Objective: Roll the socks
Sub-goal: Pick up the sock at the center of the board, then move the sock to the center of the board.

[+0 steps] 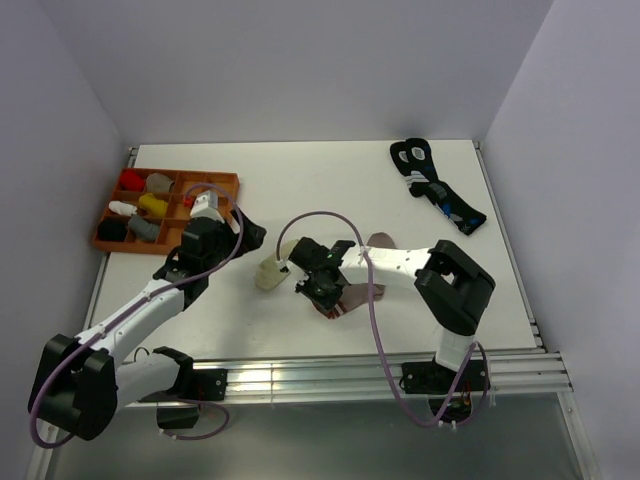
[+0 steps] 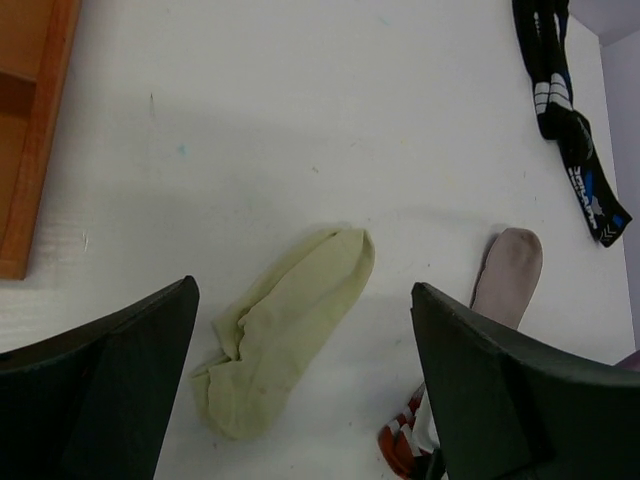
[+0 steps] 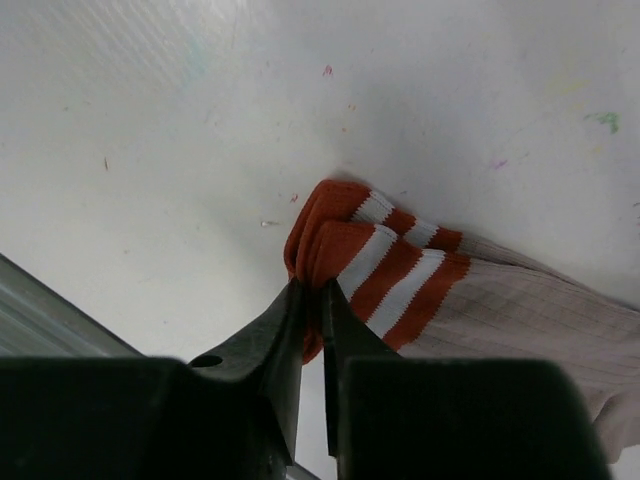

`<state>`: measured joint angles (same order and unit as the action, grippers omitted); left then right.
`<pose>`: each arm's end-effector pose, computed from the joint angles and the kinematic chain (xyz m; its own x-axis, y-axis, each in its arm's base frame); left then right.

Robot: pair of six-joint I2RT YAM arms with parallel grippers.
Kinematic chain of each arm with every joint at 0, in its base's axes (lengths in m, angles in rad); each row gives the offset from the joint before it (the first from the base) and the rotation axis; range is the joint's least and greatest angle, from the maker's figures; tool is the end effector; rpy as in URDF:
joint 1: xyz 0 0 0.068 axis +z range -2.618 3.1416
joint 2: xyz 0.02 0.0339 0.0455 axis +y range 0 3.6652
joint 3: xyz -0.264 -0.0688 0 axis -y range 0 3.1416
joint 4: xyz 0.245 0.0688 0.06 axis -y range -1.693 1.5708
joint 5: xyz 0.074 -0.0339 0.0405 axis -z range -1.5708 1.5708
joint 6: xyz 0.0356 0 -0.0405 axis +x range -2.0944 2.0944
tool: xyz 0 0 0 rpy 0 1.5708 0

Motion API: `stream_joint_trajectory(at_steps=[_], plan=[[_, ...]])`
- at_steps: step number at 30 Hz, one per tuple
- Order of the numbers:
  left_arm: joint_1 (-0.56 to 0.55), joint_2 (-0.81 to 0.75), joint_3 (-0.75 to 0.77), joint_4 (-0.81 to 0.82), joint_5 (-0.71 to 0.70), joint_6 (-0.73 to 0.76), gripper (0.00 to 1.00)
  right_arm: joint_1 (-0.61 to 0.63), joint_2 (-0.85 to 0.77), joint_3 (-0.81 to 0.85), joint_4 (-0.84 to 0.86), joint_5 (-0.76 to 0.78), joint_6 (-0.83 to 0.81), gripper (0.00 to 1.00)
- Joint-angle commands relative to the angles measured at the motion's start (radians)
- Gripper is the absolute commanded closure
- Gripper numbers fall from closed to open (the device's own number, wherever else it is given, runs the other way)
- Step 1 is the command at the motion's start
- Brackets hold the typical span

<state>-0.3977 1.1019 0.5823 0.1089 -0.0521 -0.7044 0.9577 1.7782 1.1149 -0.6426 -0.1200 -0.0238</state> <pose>0.2253 -0.0926 0.2357 -0.5024 -0.4904 -0.7121 0.0228 0.8158 -0.5779 0.1881 0.2748 0.1627 -0.5354 -0.8021 -0.2645 -0.8430 0.5267 0.1093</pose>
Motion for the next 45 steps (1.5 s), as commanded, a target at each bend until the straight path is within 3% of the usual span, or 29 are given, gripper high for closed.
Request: stream_joint_trajectory(at_steps=[1, 9, 15, 29, 45], plan=[[0.003, -0.014, -0.038, 0.095, 0.061, -0.040, 0.07, -0.017, 0.001, 0.005, 0.093, 0.054, -0.021, 0.87], [0.003, 0.110, -0.065, 0.185, 0.179, -0.101, 0.33, -0.071, -0.049, -0.003, 0.184, 0.103, -0.041, 0.98], [0.002, 0.194, -0.050, 0.251, 0.297, -0.170, 0.44, -0.088, -0.085, -0.021, 0.233, 0.092, -0.019, 1.00], [-0.003, 0.481, -0.044, 0.431, 0.336, -0.297, 0.52, -0.093, -0.074, -0.013, 0.296, 0.031, -0.087, 1.00], [0.056, 0.636, 0.171, 0.311, 0.213, -0.216, 0.52, -0.076, -0.154, -0.112, 0.248, -0.274, -0.301, 1.00]])
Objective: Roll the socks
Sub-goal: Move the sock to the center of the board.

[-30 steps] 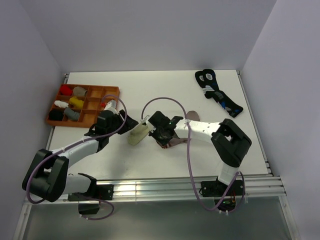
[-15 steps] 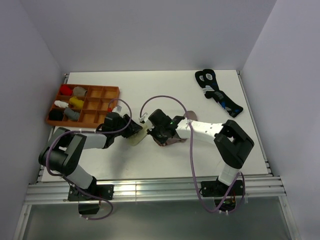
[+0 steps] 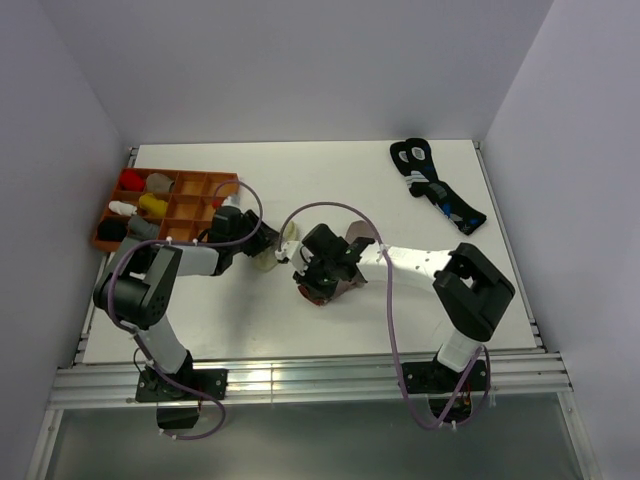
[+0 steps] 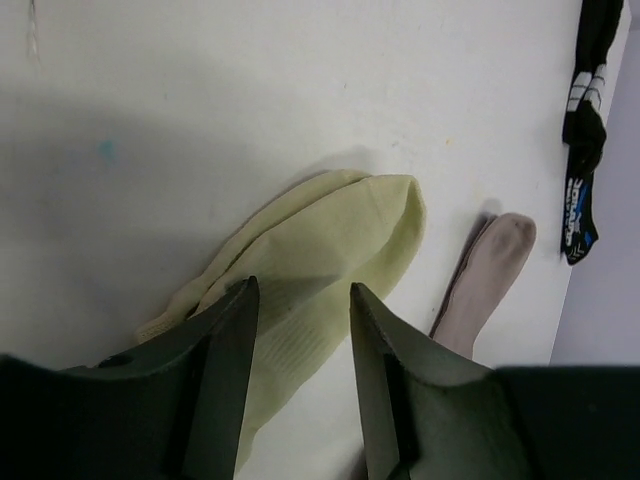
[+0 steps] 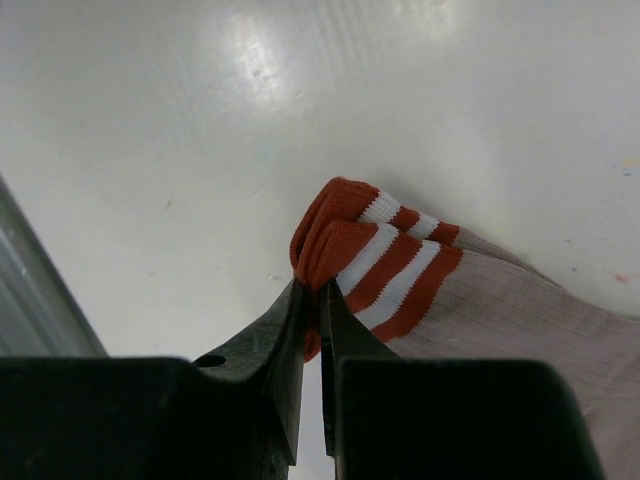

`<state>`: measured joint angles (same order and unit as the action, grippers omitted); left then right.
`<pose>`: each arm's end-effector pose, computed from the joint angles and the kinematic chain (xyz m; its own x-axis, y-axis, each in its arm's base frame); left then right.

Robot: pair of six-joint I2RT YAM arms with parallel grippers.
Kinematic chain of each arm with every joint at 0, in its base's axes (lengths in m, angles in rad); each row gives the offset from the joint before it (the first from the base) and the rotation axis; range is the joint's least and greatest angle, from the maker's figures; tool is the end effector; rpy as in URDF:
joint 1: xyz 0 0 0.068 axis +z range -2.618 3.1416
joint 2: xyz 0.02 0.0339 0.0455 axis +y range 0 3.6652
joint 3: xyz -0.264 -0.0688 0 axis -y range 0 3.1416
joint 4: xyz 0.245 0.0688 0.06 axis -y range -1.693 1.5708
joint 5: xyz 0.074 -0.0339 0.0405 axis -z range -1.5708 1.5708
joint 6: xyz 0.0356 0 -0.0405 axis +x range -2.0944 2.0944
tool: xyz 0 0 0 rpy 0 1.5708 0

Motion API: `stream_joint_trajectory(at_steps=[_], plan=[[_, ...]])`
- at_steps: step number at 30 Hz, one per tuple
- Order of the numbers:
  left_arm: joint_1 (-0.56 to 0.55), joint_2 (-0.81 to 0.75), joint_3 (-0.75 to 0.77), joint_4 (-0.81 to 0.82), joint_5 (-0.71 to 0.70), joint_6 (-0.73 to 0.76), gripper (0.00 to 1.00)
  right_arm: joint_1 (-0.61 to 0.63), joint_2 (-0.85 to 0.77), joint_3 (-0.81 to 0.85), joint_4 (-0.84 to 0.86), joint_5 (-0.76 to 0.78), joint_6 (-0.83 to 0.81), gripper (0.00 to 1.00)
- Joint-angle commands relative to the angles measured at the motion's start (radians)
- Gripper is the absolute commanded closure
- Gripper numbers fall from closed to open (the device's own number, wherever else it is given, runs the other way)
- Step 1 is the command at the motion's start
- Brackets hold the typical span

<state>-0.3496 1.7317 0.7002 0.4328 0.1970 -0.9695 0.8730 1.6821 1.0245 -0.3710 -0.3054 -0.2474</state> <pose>0.3072 -0.1194 0.1333 -0.7018 -0.6049 -0.3764 -0.1607 0.6491 -0.7436 0.2074 0.2640 0.1811 -0.3302 -0.7573 -0.5634 -0.9400 0.3181 0.1233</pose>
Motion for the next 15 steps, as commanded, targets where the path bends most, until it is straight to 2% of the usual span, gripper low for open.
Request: stream_joint_trajectory(at_steps=[1, 7, 15], plan=[[0.017, 0.011, 0.061, -0.011, -0.036, 0.052, 0.52, 0.009, -0.064, -0.027, -0.028, -0.103, -0.093, 1.00], [0.047, 0.016, 0.085, 0.055, 0.010, 0.066, 0.48, 0.004, -0.039, -0.011, -0.106, -0.178, -0.133, 1.00], [0.046, -0.201, -0.059, 0.089, -0.054, 0.081, 0.41, -0.029, 0.021, 0.051, -0.226, -0.310, -0.173, 1.00]])
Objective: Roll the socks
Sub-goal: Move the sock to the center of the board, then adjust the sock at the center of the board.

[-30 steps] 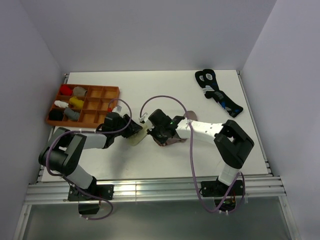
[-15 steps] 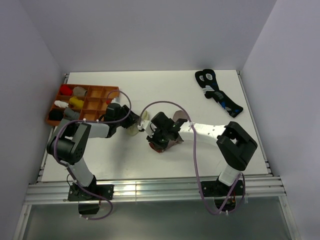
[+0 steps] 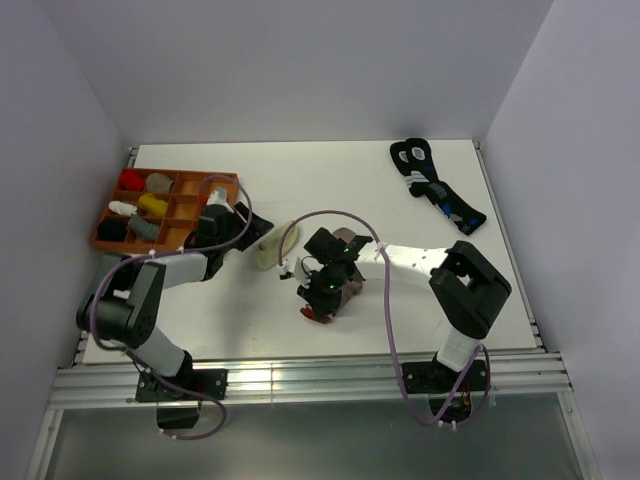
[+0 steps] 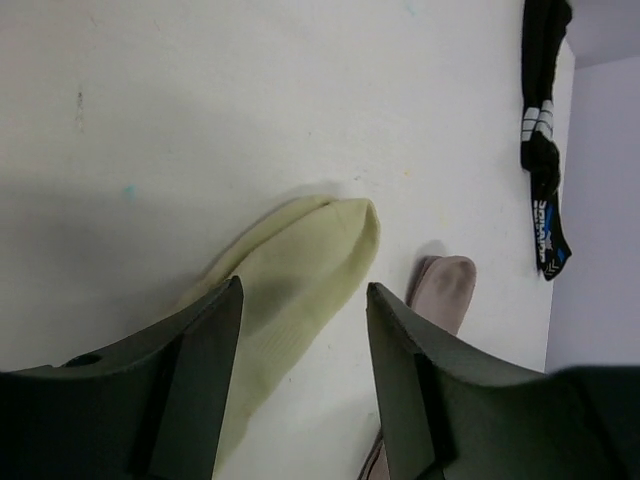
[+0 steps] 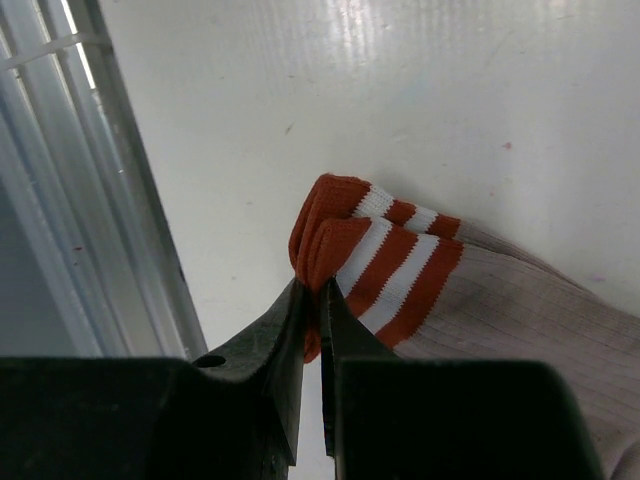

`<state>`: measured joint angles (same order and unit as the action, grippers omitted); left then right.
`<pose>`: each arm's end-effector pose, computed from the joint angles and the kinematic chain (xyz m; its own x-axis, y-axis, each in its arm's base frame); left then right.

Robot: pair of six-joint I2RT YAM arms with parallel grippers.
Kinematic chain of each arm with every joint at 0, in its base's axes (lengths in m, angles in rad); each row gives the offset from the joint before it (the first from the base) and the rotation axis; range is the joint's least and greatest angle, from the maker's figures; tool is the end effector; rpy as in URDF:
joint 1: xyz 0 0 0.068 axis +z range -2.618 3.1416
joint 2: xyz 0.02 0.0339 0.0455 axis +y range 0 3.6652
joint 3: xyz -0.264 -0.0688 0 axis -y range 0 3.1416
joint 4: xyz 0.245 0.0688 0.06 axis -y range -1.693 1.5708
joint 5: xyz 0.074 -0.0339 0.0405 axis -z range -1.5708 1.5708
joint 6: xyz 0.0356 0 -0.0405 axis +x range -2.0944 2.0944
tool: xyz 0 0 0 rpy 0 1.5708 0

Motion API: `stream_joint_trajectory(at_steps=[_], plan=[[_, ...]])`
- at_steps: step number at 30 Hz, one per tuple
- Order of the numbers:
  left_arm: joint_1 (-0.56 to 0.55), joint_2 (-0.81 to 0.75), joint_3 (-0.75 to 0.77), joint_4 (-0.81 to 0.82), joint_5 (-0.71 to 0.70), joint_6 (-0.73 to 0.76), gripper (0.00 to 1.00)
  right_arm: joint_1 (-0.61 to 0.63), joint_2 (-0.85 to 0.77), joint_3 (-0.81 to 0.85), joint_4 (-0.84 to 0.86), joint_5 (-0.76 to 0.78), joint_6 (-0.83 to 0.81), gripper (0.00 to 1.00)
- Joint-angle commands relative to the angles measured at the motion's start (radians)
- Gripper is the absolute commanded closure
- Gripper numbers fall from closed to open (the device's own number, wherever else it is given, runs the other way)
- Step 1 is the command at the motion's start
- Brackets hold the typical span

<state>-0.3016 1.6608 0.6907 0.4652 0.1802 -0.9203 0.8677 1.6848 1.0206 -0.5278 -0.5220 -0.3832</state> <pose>0.3105 -0.1033 0.1555 -0.6315 -0.6235 -0.4610 -0.0999 0.6550 -0.7490 0.1925 0.2546 0.1746 -0.2654 -0.8143 -0.5162 -0.9485 0.1244 0.2914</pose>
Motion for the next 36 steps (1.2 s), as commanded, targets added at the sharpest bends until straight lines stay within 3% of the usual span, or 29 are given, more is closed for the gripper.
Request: stream_joint_trajectory(at_steps=[1, 8, 13, 15, 19, 24, 30, 36], plan=[[-0.005, -0.160, -0.069, 0.059, -0.071, 0.035, 0.41, -0.032, 0.039, 0.064, -0.099, -0.113, -0.049, 1.00], [-0.100, -0.432, -0.226, 0.056, -0.254, 0.093, 0.40, -0.124, 0.182, 0.189, -0.284, -0.280, -0.128, 1.00], [-0.238, -0.568, -0.431, 0.210, -0.398, 0.113, 0.46, -0.173, 0.288, 0.240, -0.379, -0.346, -0.167, 1.00], [-0.274, -0.607, -0.477, 0.295, -0.392, 0.150, 0.48, -0.182, 0.320, 0.265, -0.405, -0.351, -0.166, 1.00], [-0.358, -0.622, -0.572, 0.444, -0.309, 0.234, 0.51, -0.203, 0.360, 0.299, -0.477, -0.394, -0.215, 1.00], [-0.409, -0.523, -0.582, 0.590, -0.095, 0.319, 0.52, -0.230, 0.435, 0.363, -0.662, -0.498, -0.376, 1.00], [-0.464, -0.395, -0.505, 0.569, 0.025, 0.392, 0.54, -0.231, 0.473, 0.404, -0.807, -0.541, -0.525, 1.00], [-0.510, -0.277, -0.439, 0.573, 0.148, 0.422, 0.53, -0.231, 0.477, 0.411, -0.808, -0.544, -0.520, 1.00]])
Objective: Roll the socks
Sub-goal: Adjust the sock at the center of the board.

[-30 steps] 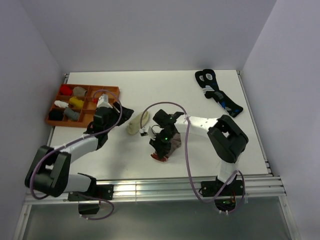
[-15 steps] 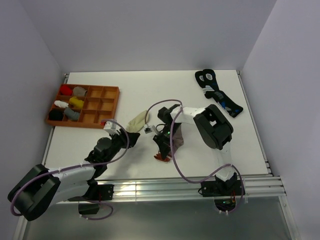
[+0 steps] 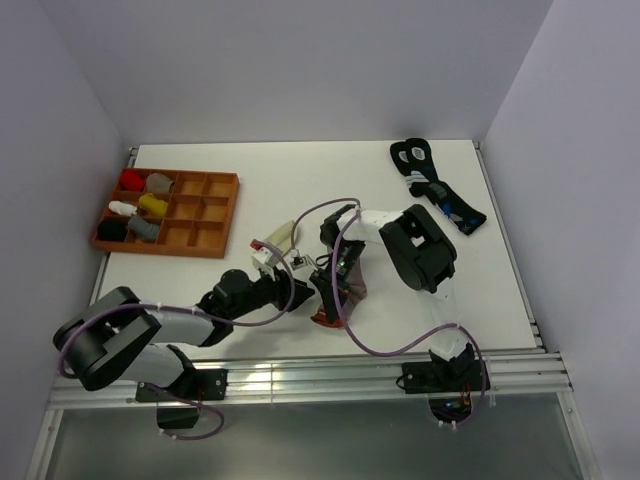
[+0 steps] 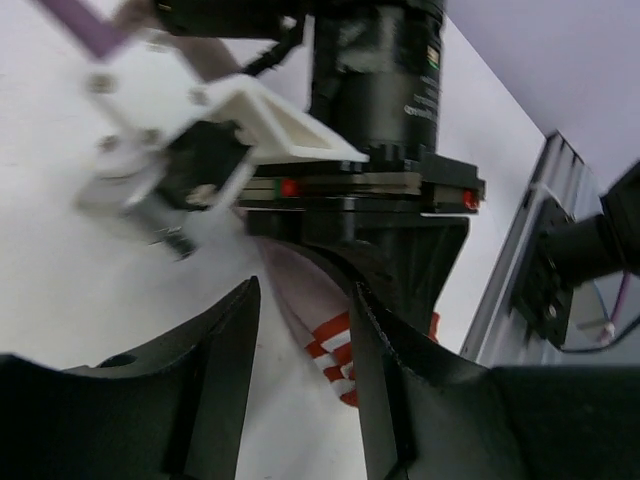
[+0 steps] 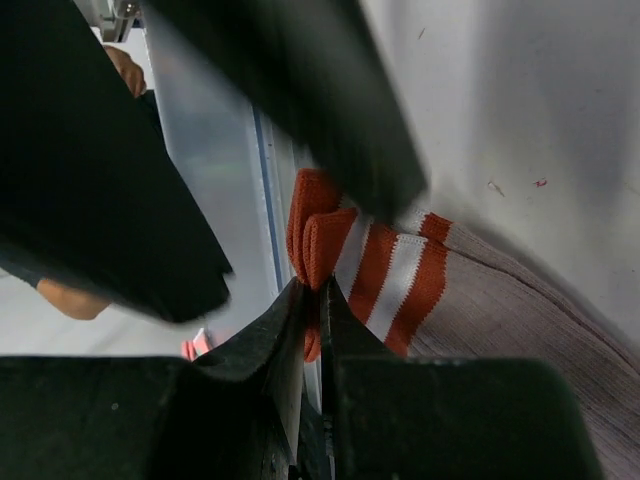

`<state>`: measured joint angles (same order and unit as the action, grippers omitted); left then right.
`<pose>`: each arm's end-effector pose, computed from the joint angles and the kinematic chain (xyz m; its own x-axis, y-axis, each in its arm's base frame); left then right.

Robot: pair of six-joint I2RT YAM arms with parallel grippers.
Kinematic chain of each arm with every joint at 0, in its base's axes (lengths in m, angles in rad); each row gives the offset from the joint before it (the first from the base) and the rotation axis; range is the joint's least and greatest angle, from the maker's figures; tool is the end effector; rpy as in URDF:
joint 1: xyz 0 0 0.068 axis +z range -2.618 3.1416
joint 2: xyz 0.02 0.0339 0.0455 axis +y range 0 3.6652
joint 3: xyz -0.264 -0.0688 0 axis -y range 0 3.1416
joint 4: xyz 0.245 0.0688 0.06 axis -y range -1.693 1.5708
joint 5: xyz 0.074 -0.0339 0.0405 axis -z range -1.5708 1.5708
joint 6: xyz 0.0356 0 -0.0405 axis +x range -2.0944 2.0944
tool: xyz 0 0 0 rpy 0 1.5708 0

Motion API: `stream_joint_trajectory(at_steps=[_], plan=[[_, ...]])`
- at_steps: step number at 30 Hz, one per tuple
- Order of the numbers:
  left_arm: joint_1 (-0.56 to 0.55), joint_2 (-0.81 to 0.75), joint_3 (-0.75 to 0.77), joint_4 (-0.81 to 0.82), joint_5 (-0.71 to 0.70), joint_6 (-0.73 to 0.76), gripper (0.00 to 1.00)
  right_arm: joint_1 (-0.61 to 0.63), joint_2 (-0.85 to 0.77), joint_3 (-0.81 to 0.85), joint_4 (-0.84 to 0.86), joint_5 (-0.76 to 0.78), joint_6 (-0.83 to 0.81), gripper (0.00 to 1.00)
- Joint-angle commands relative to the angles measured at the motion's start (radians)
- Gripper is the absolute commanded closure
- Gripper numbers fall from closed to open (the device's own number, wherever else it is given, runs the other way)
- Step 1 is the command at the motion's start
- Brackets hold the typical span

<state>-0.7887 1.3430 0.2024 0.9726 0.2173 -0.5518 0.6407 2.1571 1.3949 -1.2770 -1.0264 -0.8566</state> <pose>0.1527 -0.1646 0.1548 -0.5420 -0.1807 -0.8207 0.6557 0.5198 -0.5475 0.2568 0.2294 0.1252 -0.4686 -0.8375 -0.2811 -0.5405 0.0201 0.8411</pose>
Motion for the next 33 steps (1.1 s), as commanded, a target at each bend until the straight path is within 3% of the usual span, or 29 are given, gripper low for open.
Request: stream_joint_trajectory(at_steps=[1, 8, 33], plan=[[-0.029, 0.057, 0.061, 0.069, 0.122, 0.053, 0.53, -0.004, 0.006, 0.036, -0.055, -0.037, -0.044, 1.00], [-0.049, 0.189, 0.077, 0.161, 0.200, 0.024, 0.53, -0.006, 0.006, 0.026, -0.025, -0.023, -0.013, 1.00], [-0.050, 0.354, 0.124, 0.281, 0.344, -0.033, 0.52, -0.010, -0.017, -0.022, 0.103, 0.046, 0.080, 1.00]])
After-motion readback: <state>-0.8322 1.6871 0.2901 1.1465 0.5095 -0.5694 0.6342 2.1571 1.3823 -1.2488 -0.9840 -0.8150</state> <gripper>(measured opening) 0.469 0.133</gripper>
